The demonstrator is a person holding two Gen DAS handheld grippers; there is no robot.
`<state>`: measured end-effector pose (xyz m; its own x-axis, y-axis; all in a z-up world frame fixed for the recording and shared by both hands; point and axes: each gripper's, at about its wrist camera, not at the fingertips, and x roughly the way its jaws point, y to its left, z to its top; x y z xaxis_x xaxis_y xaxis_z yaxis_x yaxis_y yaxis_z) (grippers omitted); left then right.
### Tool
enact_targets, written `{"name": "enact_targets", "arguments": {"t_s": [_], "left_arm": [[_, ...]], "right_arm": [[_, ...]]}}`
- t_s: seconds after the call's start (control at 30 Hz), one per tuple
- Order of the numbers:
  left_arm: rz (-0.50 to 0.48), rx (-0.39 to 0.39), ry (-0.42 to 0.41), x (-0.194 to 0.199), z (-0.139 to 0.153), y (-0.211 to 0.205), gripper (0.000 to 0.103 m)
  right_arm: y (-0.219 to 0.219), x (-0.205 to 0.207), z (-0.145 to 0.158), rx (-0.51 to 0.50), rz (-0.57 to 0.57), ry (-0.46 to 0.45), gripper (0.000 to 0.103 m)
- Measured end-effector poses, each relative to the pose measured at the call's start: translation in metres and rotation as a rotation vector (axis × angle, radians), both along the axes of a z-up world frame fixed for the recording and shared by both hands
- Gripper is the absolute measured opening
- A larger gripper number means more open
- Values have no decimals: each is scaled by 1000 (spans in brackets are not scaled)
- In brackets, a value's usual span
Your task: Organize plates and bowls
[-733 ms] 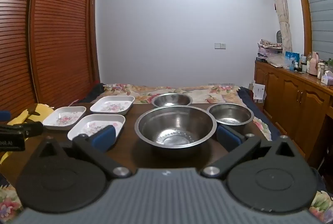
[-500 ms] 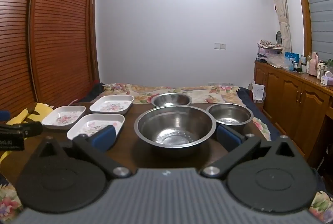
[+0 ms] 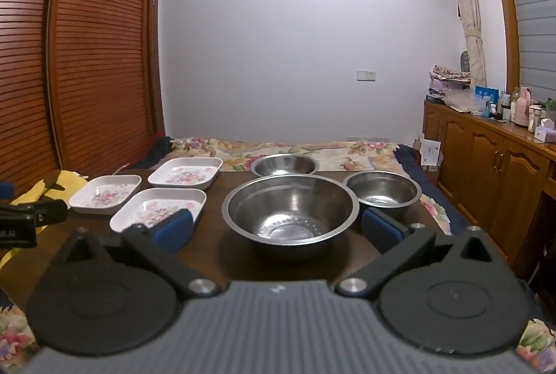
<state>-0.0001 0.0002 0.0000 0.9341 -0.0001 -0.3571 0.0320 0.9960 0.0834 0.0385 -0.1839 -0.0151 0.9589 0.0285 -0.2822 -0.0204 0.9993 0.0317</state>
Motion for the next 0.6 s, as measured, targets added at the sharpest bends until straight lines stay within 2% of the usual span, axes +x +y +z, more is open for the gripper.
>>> {"name": "enact_targets", "arguments": {"t_s": [0.6], "left_arm": [[1, -1, -5, -2, 7, 4, 103]], "right_arm": [[-1, -1, 0, 4, -2, 0, 103]]}}
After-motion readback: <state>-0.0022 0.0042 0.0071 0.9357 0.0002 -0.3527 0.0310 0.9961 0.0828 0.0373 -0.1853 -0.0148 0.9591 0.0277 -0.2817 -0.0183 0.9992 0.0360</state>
